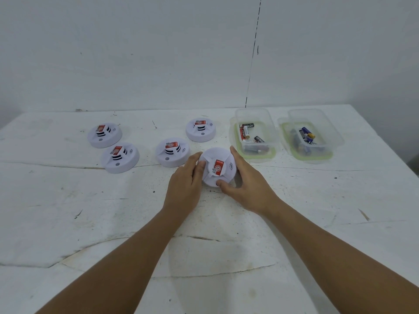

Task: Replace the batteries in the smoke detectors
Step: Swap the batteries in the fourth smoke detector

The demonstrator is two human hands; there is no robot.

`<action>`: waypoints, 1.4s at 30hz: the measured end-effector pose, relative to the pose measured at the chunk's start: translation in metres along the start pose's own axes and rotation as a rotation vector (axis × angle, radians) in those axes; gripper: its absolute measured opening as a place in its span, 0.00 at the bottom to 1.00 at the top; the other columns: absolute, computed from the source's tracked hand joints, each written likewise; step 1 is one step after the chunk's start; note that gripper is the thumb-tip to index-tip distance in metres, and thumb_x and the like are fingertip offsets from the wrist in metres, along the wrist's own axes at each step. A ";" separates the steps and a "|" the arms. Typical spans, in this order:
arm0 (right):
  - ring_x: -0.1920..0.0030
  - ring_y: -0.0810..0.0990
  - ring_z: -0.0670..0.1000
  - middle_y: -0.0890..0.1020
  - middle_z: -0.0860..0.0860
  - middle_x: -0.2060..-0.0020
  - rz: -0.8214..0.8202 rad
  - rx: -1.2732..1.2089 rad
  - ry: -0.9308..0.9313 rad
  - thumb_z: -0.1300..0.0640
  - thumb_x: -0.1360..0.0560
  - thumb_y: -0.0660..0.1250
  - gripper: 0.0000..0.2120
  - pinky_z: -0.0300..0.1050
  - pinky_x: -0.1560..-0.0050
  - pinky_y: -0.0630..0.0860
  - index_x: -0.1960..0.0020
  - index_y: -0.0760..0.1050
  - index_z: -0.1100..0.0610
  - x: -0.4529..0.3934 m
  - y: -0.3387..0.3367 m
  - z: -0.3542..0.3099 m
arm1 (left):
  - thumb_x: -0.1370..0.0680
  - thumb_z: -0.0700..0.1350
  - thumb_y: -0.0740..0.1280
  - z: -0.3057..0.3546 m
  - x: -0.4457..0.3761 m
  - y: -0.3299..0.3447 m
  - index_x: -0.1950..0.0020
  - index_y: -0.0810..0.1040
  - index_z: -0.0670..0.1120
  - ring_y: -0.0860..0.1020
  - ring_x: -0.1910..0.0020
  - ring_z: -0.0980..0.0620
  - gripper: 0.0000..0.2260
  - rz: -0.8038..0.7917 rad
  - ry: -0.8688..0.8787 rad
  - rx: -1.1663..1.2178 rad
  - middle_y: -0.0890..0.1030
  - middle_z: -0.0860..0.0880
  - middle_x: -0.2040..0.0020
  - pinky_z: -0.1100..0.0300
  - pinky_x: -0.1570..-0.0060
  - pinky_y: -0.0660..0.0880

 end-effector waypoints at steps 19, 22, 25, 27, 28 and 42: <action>0.23 0.66 0.43 0.65 0.40 0.20 -0.003 0.012 0.007 0.42 0.24 0.74 0.48 0.51 0.26 0.70 0.15 0.48 0.48 0.000 0.000 0.000 | 0.13 0.54 0.55 -0.002 -0.001 0.001 0.26 0.74 0.52 0.80 0.52 0.55 0.18 0.000 -0.013 -0.007 0.84 0.52 0.44 0.70 0.57 0.70; 0.23 0.66 0.43 0.65 0.40 0.21 -0.003 0.012 0.006 0.43 0.24 0.74 0.48 0.51 0.26 0.71 0.15 0.48 0.48 0.000 0.000 0.000 | 0.13 0.55 0.55 -0.003 -0.001 0.002 0.26 0.74 0.52 0.81 0.50 0.55 0.18 -0.003 -0.014 -0.007 0.84 0.53 0.44 0.68 0.56 0.71; 0.23 0.66 0.42 0.65 0.39 0.21 -0.005 0.001 0.011 0.42 0.24 0.74 0.48 0.51 0.25 0.70 0.15 0.48 0.47 0.000 -0.001 0.000 | 0.13 0.54 0.55 -0.003 -0.001 0.001 0.27 0.74 0.53 0.81 0.51 0.55 0.17 -0.002 -0.021 -0.001 0.84 0.54 0.46 0.65 0.56 0.73; 0.23 0.66 0.42 0.65 0.39 0.20 -0.005 -0.007 0.013 0.42 0.24 0.74 0.48 0.51 0.25 0.70 0.15 0.48 0.47 0.000 0.000 0.000 | 0.13 0.55 0.55 -0.004 -0.001 0.001 0.27 0.74 0.54 0.81 0.53 0.55 0.17 0.000 -0.023 0.001 0.84 0.54 0.47 0.62 0.56 0.74; 0.23 0.66 0.42 0.65 0.39 0.20 -0.006 -0.006 0.013 0.43 0.24 0.74 0.48 0.51 0.25 0.70 0.15 0.48 0.47 0.000 0.000 0.001 | 0.13 0.55 0.55 -0.004 -0.001 0.001 0.27 0.74 0.54 0.81 0.52 0.55 0.17 -0.001 -0.025 -0.001 0.84 0.54 0.47 0.63 0.56 0.74; 0.24 0.68 0.44 0.66 0.40 0.20 -0.005 0.008 0.018 0.37 0.25 0.65 0.45 0.53 0.27 0.72 0.15 0.47 0.46 0.002 -0.001 -0.003 | 0.13 0.56 0.54 -0.003 -0.001 0.002 0.26 0.74 0.52 0.81 0.48 0.55 0.19 -0.003 -0.018 0.000 0.84 0.53 0.42 0.69 0.55 0.72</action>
Point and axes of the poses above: each hand's wrist, its own x-axis away from the middle knuckle, its own y-axis out of the palm, z = x × y, the point moved 9 cm from there along -x, towards the middle knuckle
